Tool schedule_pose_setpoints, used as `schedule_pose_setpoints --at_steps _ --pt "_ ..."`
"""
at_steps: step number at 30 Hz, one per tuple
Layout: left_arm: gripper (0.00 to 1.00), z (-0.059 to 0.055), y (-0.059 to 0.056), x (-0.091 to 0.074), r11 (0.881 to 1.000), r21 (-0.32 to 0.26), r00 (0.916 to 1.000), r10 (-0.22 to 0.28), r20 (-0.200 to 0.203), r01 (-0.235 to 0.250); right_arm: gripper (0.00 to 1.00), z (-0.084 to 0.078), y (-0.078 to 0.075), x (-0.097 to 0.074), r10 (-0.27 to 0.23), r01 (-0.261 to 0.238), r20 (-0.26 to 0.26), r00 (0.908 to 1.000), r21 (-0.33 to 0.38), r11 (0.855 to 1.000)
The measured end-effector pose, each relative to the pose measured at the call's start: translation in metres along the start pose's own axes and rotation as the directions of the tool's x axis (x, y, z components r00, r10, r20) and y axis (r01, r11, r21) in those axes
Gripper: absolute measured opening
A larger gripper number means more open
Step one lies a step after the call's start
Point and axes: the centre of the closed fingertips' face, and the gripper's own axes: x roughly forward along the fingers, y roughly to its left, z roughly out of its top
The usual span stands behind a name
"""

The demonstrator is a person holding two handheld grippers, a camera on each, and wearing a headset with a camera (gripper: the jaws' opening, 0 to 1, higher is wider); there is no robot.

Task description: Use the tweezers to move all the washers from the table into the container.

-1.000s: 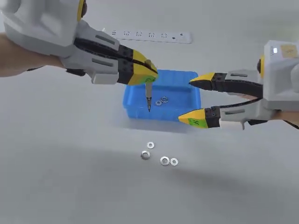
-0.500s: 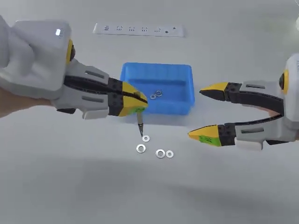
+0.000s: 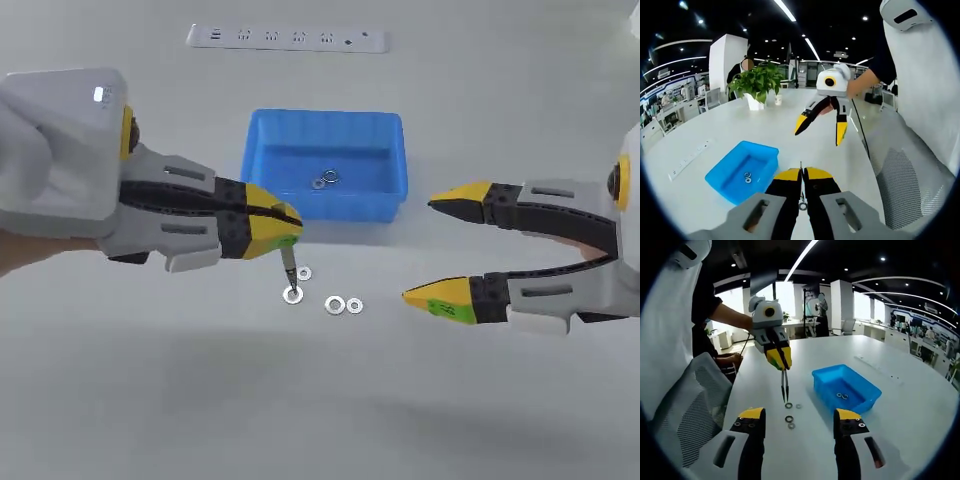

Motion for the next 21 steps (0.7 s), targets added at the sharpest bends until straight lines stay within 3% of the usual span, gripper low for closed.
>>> schedule_pose_setpoints --at_steps 5,12,21 --pt "0.06 -0.002 0.0 0.001 1.0 -0.017 0.9998 0.016 0.012 -0.015 0.55 -0.003 0.0 0.0 -0.003 0.003 -0.007 1.0 0.002 1.0" --pt "0.06 -0.011 0.0 0.001 1.0 -0.019 0.9997 0.024 -0.002 -0.024 0.54 -0.002 0.0 0.001 -0.006 0.006 -0.005 1.0 0.003 1.0" --pt "0.06 -0.014 -0.001 0.001 1.0 0.009 0.9996 0.026 -0.008 -0.026 0.54 0.0 0.0 0.002 -0.002 0.002 -0.002 1.0 0.014 1.0"
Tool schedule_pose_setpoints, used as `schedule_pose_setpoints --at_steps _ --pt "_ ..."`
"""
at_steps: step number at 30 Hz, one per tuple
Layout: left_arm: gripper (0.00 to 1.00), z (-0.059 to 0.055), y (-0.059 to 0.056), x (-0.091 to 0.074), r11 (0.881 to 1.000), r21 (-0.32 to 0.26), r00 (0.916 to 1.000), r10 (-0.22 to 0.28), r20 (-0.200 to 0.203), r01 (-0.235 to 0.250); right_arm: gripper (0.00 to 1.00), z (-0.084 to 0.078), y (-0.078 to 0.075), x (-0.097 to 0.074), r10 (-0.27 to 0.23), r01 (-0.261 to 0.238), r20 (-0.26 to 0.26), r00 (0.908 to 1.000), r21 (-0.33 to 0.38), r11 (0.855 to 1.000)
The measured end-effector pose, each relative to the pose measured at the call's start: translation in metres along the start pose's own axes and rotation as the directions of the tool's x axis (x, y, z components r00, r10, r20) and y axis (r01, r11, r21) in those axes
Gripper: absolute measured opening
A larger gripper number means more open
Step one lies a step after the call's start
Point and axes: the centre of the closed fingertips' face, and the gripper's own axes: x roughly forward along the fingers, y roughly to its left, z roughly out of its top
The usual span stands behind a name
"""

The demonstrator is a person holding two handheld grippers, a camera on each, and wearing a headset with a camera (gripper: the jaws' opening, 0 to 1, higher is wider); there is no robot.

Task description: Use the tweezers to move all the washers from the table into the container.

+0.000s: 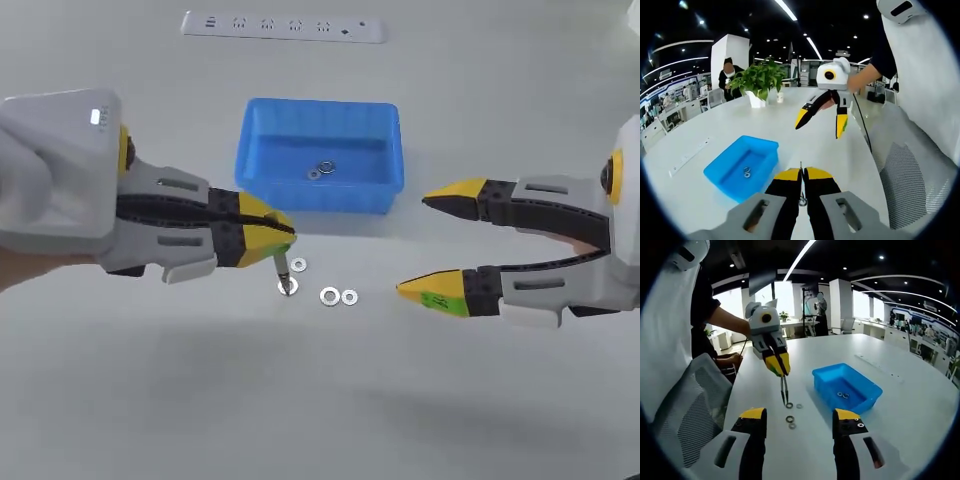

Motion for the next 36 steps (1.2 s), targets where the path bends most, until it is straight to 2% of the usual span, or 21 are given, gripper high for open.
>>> schedule_pose_setpoints --at_steps 5,8,10,14,19,28,36 --pt "0.06 0.0 0.001 0.0 1.0 0.007 1.0 -0.003 0.007 0.003 0.54 0.0 0.002 0.0 0.006 -0.006 0.001 1.0 0.004 1.0" --pt "0.06 -0.004 -0.001 0.002 1.0 0.024 0.9999 -0.011 -0.011 0.011 0.54 -0.001 0.003 0.0 0.007 -0.007 -0.004 1.0 0.005 1.0" --pt "0.06 -0.002 -0.002 0.003 1.0 0.018 0.9999 -0.012 0.001 0.012 0.54 -0.002 0.003 -0.001 0.006 -0.006 -0.008 1.0 0.005 1.0" --pt "0.06 -0.003 -0.002 0.003 1.0 0.021 0.9999 -0.011 0.003 0.011 0.53 -0.001 0.002 -0.002 0.004 -0.004 -0.004 1.0 0.01 1.0" --pt "0.06 -0.002 -0.006 0.005 0.999 0.023 0.9995 -0.032 0.003 0.032 0.53 -0.001 0.004 0.001 0.012 -0.012 -0.006 0.9999 0.012 1.0" --pt "0.06 -0.004 -0.012 0.001 0.998 0.003 0.9982 -0.059 0.002 0.059 0.53 -0.007 0.015 0.021 0.081 -0.082 -0.043 0.9958 -0.028 0.996" --pt "0.06 -0.005 -0.013 0.0 0.998 0.0 0.9977 -0.067 0.0 0.067 0.53 -0.003 0.024 0.041 0.133 -0.135 -0.044 0.9902 -0.053 0.989"
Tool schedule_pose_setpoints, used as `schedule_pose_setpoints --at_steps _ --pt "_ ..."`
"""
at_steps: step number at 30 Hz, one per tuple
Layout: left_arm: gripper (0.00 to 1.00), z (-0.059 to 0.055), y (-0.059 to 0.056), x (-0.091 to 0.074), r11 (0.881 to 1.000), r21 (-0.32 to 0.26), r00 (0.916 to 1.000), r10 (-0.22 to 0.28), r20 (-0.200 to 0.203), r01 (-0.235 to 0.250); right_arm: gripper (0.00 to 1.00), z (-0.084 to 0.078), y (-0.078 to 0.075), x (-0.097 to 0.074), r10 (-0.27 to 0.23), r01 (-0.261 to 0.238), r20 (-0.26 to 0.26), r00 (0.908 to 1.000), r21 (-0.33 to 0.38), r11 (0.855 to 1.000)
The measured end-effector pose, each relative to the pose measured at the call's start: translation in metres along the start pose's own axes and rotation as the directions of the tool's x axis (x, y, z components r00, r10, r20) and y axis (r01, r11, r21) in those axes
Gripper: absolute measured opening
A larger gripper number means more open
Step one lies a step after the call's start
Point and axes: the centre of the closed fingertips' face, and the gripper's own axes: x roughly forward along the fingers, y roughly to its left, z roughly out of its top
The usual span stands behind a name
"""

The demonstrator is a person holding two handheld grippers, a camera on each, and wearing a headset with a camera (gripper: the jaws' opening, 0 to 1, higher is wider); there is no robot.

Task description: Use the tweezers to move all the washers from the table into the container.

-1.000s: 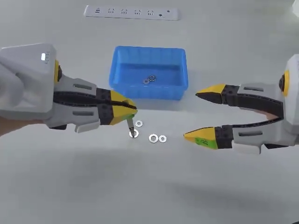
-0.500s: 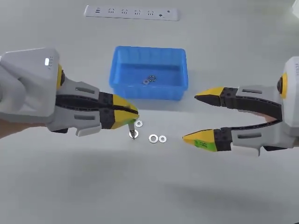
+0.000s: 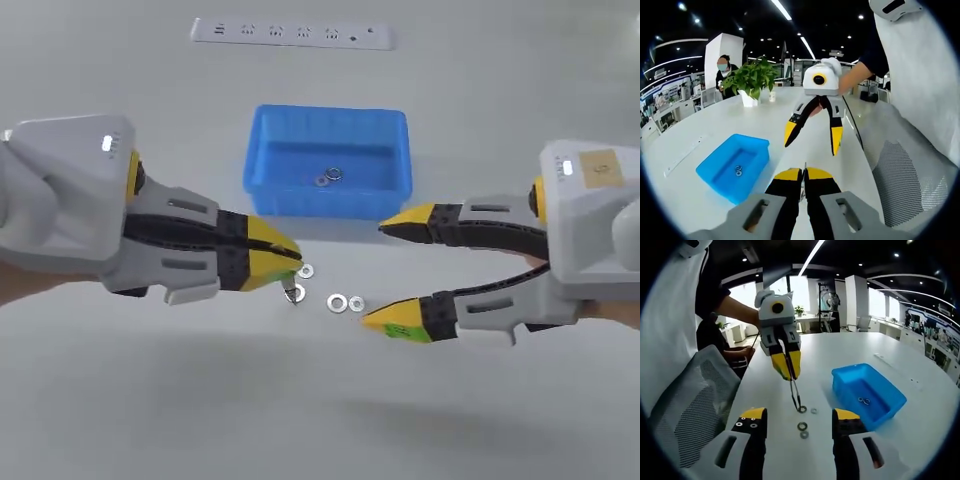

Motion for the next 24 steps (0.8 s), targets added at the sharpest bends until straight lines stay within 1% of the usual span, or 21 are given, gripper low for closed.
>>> schedule_pose_setpoints --at_steps 3,7,12,14,19,21,24 --pt "0.06 0.0 -0.001 0.0 1.0 -0.003 1.0 -0.005 -0.002 0.005 0.51 0.0 0.002 0.01 0.017 -0.017 -0.007 0.9998 -0.013 1.0" --pt "0.06 -0.001 0.0 -0.001 1.0 -0.012 1.0 -0.003 -0.004 0.003 0.48 0.003 0.007 0.023 0.039 -0.039 0.003 0.9992 -0.006 0.999" --pt "0.06 -0.001 -0.003 -0.002 1.0 -0.009 0.9999 -0.01 -0.006 0.01 0.46 0.0 0.015 0.047 0.094 -0.095 -0.029 0.9952 -0.04 0.995" --pt "0.06 -0.001 -0.002 -0.002 1.0 -0.011 0.9999 -0.01 -0.006 0.01 0.45 0.0 0.014 0.054 0.1 -0.102 -0.038 0.9942 -0.051 0.993" --pt "0.06 -0.001 -0.003 -0.002 1.0 -0.011 0.9999 -0.013 -0.007 0.013 0.42 0.005 0.012 0.071 0.125 -0.127 -0.039 0.9914 -0.062 0.99" --pt "0.06 -0.001 -0.002 -0.002 1.0 -0.012 0.9999 -0.012 -0.007 0.012 0.39 0.002 0.012 0.077 0.135 -0.139 -0.057 0.9891 -0.07 0.988" --pt "0.06 -0.001 -0.002 -0.003 1.0 -0.013 0.9999 -0.011 -0.007 0.011 0.33 -0.002 0.013 0.08 0.148 -0.153 -0.074 0.9862 -0.073 0.985"
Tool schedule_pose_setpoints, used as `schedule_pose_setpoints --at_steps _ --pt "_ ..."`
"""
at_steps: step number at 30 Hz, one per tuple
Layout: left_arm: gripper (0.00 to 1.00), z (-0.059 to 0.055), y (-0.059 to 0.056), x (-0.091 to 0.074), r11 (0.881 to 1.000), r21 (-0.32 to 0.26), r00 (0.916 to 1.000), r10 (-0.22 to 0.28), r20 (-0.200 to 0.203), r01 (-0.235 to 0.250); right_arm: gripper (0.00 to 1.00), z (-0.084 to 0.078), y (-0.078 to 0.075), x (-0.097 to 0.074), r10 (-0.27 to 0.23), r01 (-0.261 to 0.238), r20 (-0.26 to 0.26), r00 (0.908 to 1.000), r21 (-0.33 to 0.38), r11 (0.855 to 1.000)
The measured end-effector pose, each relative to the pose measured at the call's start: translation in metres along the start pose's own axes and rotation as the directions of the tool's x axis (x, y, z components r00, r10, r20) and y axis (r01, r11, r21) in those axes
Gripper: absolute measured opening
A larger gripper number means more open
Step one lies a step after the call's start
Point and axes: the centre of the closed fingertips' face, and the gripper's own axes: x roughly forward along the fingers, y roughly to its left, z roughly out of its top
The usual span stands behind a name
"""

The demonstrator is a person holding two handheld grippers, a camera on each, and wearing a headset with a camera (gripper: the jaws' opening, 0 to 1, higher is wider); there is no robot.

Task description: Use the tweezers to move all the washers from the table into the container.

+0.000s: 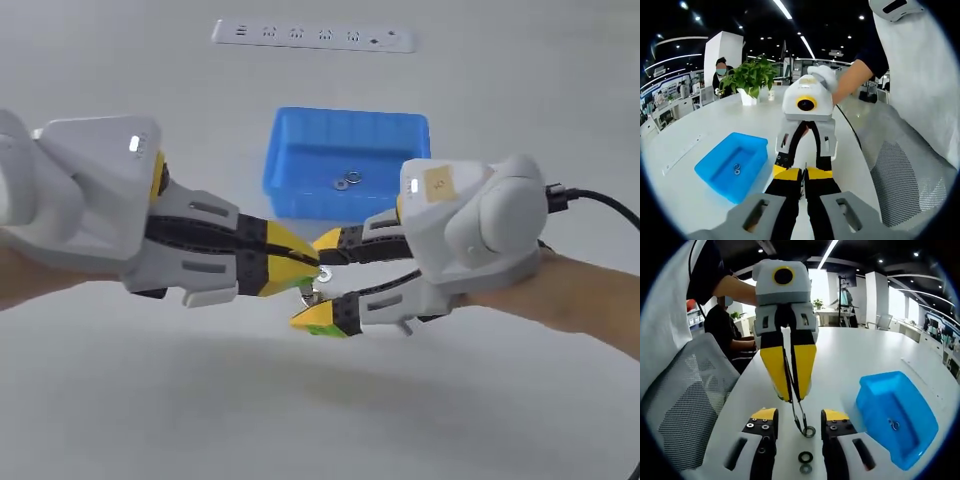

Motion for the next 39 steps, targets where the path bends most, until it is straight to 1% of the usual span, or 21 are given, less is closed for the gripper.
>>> schedule_pose_setpoints --at_steps 2,7,12,13,15,20,24,30,31,32,33,35,36,39 --pt "0.06 0.0 -0.0002 0.0001 1.0 0.002 1.0 0.0 0.0 0.0 0.29 -0.0039 -0.0001 0.0012 0.0 0.0 -0.018 0.9998 -0.01 1.0" --pt "0.06 0.0002 0.0 0.0004 1.0 0.005 1.0 0.0 -0.001 0.0 0.25 -0.0087 0.0017 0.0013 0.004 -0.004 -0.038 0.9993 -0.013 1.0" --pt "0.06 0.0005 -0.0006 0.0008 1.0 0.009 1.0 -0.002 -0.005 0.002 0.15 -0.0086 0.002 0.0003 -0.001 -0.003 -0.057 0.9984 -0.061 0.998" --pt "0.06 0.0006 -0.0006 0.0009 1.0 0.009 1.0 -0.002 -0.006 0.002 0.14 -0.0089 0.0029 0.0004 0.005 -0.009 -0.06 0.9982 -0.061 0.998" --pt "0.06 0.0007 -0.0007 0.0011 1.0 0.009 1.0 -0.003 -0.006 0.003 0.13 -0.0092 0.0017 0.0 0.001 -0.007 -0.069 0.9976 -0.078 0.997" --pt "0.06 0.0008 0.001 0.001 1.0 0.005 1.0 0.001 -0.007 -0.001 0.11 -0.0097 -0.0006 0.0013 -0.006 -0.001 -0.078 0.9969 -0.093 0.996" --pt "0.06 0.0009 0.0009 0.0013 1.0 0.004 1.0 0.001 -0.007 -0.001 0.1 -0.0108 -0.0005 0.0024 -0.015 0.003 -0.089 0.9959 -0.135 0.991" --pt "0.06 0.002 0.0013 0.0036 1.0 -0.006 1.0 0.009 0.0 -0.009 0.09 -0.0114 -0.0014 0.0012 -0.021 0.011 -0.068 0.9974 -0.144 0.99" --pt "0.06 0.0022 0.0013 0.004 1.0 -0.012 0.9999 0.011 0.001 -0.011 0.09 -0.0111 -0.0015 0.0012 -0.024 0.014 -0.068 0.9974 -0.151 0.988" --pt "0.07 0.0022 0.0007 0.0044 0.999 -0.032 1.0 0.008 0.002 -0.008 0.09 -0.0111 -0.001 0.0013 -0.025 0.014 -0.069 0.9973 -0.155 0.988" --pt "0.07 0.002 -0.0008 0.0045 0.997 -0.073 1.0 0.0 0.006 0.0 0.09 -0.0111 -0.0007 0.0013 -0.026 0.015 -0.069 0.9973 -0.156 0.988" --pt "0.08 0.0016 0.0013 0.0037 0.998 -0.066 0.9999 0.007 0.007 -0.007 0.09 -0.0109 -0.0011 0.0016 -0.034 0.024 -0.066 0.9972 -0.152 0.988" --pt "0.08 0.0012 0.0013 0.0033 0.997 -0.071 1.0 0.006 0.004 -0.006 0.09 -0.0108 -0.0012 0.0017 -0.036 0.026 -0.065 0.9972 -0.145 0.989" --pt "0.08 0.0006 0.0004 0.003 0.998 -0.064 1.0 0.001 -0.009 -0.002 0.09 -0.0105 -0.0009 0.0021 -0.039 0.029 -0.064 0.9972 -0.155 0.987"
